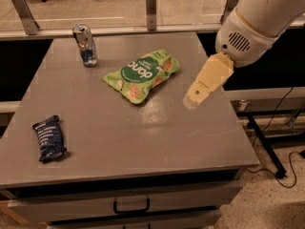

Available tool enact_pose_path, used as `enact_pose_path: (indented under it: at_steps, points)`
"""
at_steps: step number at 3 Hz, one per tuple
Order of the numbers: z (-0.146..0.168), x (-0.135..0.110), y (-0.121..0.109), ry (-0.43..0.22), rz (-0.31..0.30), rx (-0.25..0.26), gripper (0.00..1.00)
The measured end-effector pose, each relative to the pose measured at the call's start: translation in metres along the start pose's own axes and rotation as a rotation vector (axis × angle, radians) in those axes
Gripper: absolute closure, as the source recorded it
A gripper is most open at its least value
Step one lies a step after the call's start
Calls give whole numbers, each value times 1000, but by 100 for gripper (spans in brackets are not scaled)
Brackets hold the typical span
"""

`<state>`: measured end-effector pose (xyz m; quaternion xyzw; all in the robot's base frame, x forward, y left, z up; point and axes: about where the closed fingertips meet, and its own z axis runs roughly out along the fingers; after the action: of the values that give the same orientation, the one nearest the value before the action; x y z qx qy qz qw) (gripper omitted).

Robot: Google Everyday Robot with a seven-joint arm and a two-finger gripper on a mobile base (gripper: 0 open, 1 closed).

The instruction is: Move rxbar blueberry near green rice chip bag

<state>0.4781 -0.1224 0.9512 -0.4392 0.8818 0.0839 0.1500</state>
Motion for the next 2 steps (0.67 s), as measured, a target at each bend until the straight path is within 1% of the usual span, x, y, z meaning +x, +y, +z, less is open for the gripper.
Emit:
enact_pose_path:
  at_steps: [1, 2]
  points:
    - [3, -4, 6, 9, 26, 18, 0]
    - [3, -4, 6, 9, 27, 19, 0]
